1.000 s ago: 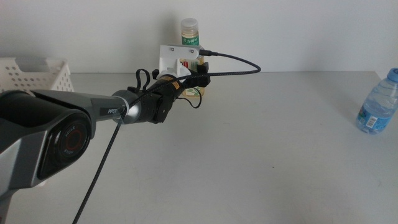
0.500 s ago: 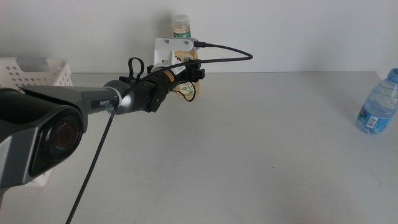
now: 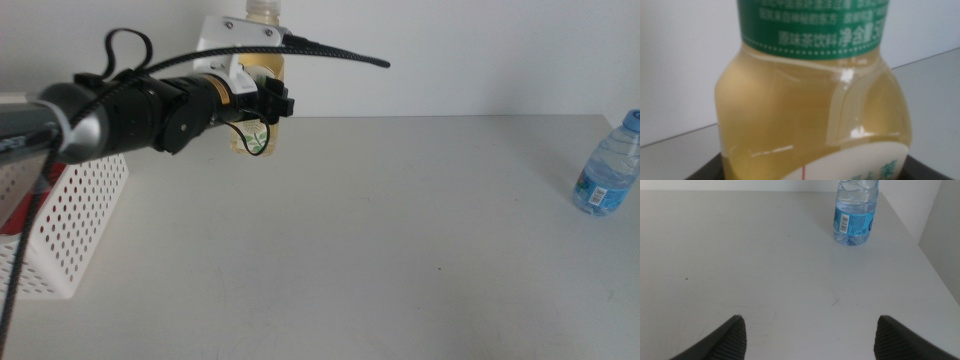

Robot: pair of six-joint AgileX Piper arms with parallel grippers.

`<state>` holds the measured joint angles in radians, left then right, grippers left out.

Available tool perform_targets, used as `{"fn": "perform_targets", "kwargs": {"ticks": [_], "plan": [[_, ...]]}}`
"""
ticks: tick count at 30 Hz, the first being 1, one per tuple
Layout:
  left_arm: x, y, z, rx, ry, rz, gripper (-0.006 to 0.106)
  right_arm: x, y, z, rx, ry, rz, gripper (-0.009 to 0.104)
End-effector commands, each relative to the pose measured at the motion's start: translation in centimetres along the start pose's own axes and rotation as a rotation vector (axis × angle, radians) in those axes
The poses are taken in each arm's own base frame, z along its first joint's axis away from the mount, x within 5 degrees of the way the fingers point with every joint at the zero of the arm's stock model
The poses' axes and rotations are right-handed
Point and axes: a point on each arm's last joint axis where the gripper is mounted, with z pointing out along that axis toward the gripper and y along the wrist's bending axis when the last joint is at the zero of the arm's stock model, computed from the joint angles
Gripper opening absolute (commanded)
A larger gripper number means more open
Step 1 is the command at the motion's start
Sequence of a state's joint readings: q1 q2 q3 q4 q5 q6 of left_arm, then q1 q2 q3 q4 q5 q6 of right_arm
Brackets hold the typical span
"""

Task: Use arms to grab the bottles and put them into the dustbin to the left of the table.

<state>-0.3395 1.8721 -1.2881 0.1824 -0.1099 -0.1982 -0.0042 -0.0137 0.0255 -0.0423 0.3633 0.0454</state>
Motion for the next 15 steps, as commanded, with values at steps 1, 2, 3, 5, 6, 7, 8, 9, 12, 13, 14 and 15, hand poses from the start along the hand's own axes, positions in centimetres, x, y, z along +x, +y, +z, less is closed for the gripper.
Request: {"fn": "perform_targets", "kwargs": {"ticks": [1, 2, 3, 5, 6, 7, 8, 9, 12, 13, 14, 15], "plan": [[-6.8, -0.2, -5.4, 0.007, -0.211, 0.004, -0.002, -0.7, -0.1, -0.2, 0.009, -0.070, -0.022, 0.065], [-7.4, -0.1, -6.6, -0.007, -0.190, 0.003, -0.002, -0.7, -0.1, -0.2, 0.009, -0.070, -0.022, 0.065], [-8.0, 0.2, -7.6, -0.026, -0.161, 0.001, -0.002, -0.7, -0.1, -0.2, 0.009, -0.070, -0.022, 0.065], [-9.1, 0.9, -9.4, -0.068, -0.104, -0.012, -0.002, -0.7, -0.1, -0.2, 0.009, -0.070, -0.022, 0.065], [-9.5, 1.6, -10.2, -0.099, -0.062, -0.014, -0.002, -0.7, -0.1, -0.2, 0.009, -0.070, -0.022, 0.065], [-9.9, 2.3, -11.1, -0.126, -0.028, -0.023, -0.002, -0.7, -0.1, -0.2, 0.009, -0.070, -0.022, 0.065], [-10.3, 3.0, -11.9, -0.154, 0.018, -0.029, -0.002, -0.7, -0.1, -0.2, 0.009, -0.070, -0.022, 0.065], [-10.6, 3.7, -12.7, -0.178, 0.063, -0.033, -0.002, -0.7, -0.1, -0.2, 0.009, -0.070, -0.022, 0.065], [-11.5, 6.0, -14.8, -0.214, 0.174, -0.012, -0.002, -0.7, -0.1, -0.2, 0.009, -0.070, -0.022, 0.065], [-11.8, 6.7, -15.4, -0.217, 0.212, 0.005, -0.002, -0.7, -0.1, -0.2, 0.009, -0.070, -0.022, 0.065], [-12.0, 7.7, -16.1, -0.220, 0.244, 0.015, -0.002, -0.7, -0.1, -0.2, 0.009, -0.070, -0.022, 0.065], [-12.1, 8.8, -16.7, -0.225, 0.272, 0.023, -0.002, -0.7, -0.1, -0.2, 0.009, -0.070, -0.022, 0.065]]}}
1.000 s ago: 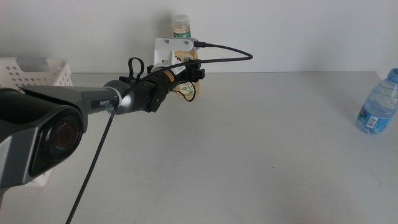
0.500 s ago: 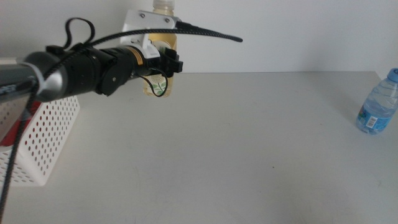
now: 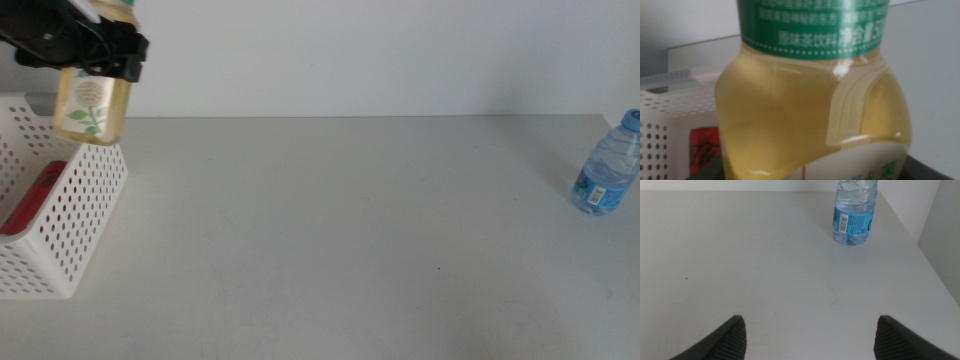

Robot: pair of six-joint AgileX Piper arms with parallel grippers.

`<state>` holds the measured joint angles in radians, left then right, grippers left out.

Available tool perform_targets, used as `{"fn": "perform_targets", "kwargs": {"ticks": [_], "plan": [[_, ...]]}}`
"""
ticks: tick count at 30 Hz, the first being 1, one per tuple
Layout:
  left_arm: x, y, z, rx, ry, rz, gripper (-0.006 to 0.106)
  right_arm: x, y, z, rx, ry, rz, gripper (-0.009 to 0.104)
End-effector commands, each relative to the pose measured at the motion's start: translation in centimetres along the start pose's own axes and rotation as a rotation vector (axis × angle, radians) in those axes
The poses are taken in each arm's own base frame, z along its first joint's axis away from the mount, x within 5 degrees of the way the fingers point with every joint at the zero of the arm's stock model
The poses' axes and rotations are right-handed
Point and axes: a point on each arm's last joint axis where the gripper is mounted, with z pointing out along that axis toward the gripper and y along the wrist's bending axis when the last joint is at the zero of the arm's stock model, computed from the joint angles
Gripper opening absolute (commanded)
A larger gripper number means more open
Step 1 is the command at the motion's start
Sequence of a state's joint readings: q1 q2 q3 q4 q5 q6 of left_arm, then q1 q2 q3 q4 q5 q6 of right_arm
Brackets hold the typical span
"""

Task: Use arms to grab the bottles and put them into the dustbin to the left of the table.

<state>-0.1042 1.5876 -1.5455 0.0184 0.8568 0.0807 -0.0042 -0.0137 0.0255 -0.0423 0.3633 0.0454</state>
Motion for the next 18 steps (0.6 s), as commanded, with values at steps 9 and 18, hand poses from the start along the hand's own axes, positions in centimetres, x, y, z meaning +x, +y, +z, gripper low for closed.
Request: {"fn": "perform_targets", "kwargs": {"ticks": [9, 18], "plan": [[0.5, 10.3, -4.3, -0.097, -0.017, -0.082, -0.002, -0.7, -0.1, -0.2, 0.009, -0.070, -0.022, 0.065], [2.8, 12.9, 3.3, -0.040, 0.167, -0.121, -0.002, -0.7, -0.1, -0.2, 0.009, -0.070, -0.022, 0.065]]}}
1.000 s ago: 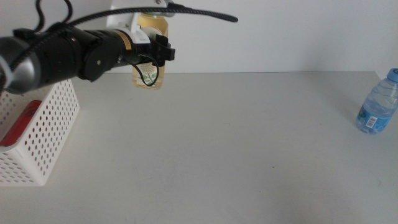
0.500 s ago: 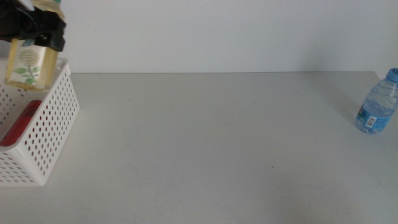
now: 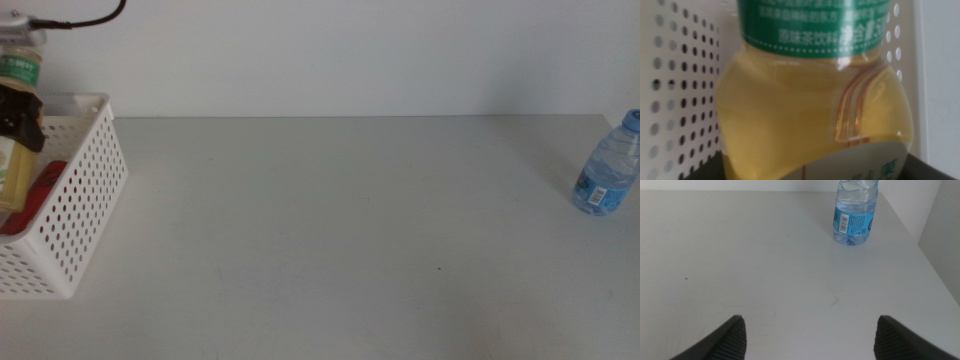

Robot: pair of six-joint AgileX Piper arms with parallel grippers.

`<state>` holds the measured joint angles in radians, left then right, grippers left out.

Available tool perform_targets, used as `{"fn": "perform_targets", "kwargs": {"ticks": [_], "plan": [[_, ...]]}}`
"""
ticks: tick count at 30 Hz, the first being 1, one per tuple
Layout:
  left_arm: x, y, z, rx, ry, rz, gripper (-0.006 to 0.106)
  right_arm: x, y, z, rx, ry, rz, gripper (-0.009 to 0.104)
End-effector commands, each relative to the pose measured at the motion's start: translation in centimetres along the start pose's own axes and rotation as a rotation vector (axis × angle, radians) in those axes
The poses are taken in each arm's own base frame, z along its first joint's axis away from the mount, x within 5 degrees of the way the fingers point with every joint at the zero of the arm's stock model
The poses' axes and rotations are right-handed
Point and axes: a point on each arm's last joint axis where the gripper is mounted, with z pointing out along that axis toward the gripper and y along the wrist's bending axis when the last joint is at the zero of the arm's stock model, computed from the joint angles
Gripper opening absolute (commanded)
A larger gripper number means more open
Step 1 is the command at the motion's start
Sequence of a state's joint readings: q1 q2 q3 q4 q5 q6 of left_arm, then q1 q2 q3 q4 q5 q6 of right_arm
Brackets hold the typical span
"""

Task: Use arms to grab the bottles and put them into the dustbin to the left of the table.

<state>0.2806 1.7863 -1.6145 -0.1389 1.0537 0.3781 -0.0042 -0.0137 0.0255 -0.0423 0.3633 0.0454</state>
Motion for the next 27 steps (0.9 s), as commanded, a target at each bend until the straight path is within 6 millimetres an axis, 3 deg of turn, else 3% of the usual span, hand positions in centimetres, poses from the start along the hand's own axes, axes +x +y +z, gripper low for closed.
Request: {"fn": "perform_targets", "kwargs": {"ticks": [1, 7, 14, 18, 21, 27], "plan": [[-1.4, -0.2, -1.6, 0.014, -0.119, -0.006, -0.002, -0.7, -0.1, -0.2, 0.009, -0.070, -0.022, 0.065], [-0.9, -0.2, 2.8, 0.089, 0.012, -0.036, 0.009, -0.7, -0.1, -0.2, 0.009, -0.070, -0.022, 0.065], [-0.6, -0.4, 4.0, 0.143, 0.062, -0.017, 0.050, -0.7, -0.1, -0.2, 0.009, -0.070, -0.022, 0.065], [-0.5, -0.6, 3.7, 0.151, 0.063, -0.006, 0.080, -0.7, -0.1, -0.2, 0.009, -0.070, -0.022, 0.065], [-0.4, -0.7, 2.7, 0.156, 0.068, 0.000, 0.092, -0.7, -0.1, -0.2, 0.009, -0.070, -0.022, 0.065], [-0.4, -1.4, -1.8, 0.139, -0.010, 0.018, 0.091, -0.7, -0.1, -0.2, 0.009, -0.070, -0.022, 0.065]]}}
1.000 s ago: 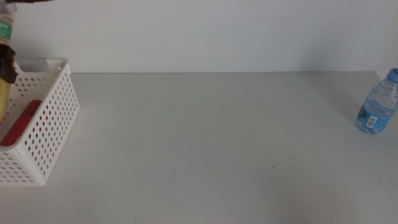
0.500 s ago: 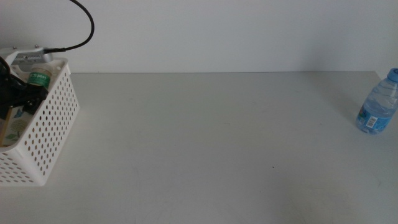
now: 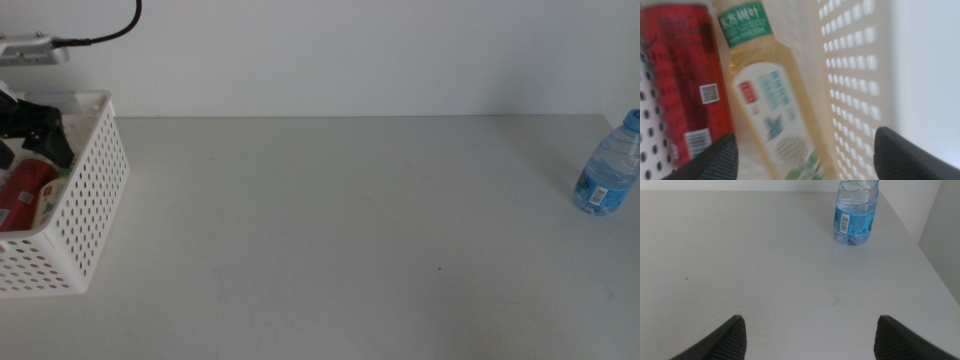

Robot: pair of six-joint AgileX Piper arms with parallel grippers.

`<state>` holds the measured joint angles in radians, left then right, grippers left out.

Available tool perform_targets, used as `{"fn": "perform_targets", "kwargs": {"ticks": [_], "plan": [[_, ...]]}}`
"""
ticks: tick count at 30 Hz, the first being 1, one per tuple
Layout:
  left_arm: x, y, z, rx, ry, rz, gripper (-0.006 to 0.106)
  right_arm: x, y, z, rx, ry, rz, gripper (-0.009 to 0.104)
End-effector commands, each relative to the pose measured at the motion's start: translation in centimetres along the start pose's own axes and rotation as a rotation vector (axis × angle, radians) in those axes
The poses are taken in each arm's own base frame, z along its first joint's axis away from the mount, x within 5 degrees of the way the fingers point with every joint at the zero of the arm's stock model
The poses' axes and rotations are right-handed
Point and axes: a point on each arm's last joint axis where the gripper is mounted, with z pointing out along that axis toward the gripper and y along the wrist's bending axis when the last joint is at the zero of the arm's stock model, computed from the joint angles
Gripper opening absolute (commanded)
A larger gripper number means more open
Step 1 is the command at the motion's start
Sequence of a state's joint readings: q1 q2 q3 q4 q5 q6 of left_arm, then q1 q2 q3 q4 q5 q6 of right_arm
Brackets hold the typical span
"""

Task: Use arms to grab the bottles and put them into the dustbin to the left of the table.

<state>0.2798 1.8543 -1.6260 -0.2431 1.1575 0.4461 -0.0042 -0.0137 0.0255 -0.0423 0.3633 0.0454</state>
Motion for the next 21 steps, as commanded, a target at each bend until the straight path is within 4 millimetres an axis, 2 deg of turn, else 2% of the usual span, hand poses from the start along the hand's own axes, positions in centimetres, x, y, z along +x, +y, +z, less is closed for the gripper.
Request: {"fn": "perform_targets", "kwargs": {"ticks": [1, 7, 12, 16, 21], "plan": [[-0.2, -1.6, -5.2, -0.005, -0.136, 0.017, 0.089, -0.7, -0.1, -0.2, 0.009, -0.070, -0.022, 0.065], [1.3, -4.8, -10.9, 0.020, -0.240, 0.074, 0.077, -0.7, -0.1, -0.2, 0.009, -0.070, -0.022, 0.065], [2.8, -9.9, -14.7, 0.033, -0.301, 0.253, 0.071, -0.7, -0.1, -0.2, 0.009, -0.070, -0.022, 0.065], [4.8, -14.0, -15.8, 0.058, -0.324, 0.256, 0.071, -0.7, -0.1, -0.2, 0.009, -0.070, -0.022, 0.065], [9.9, -17.4, -16.3, 0.057, -0.389, 0.147, 0.071, -0.7, -0.1, -0.2, 0.009, -0.070, -0.022, 0.065]]}}
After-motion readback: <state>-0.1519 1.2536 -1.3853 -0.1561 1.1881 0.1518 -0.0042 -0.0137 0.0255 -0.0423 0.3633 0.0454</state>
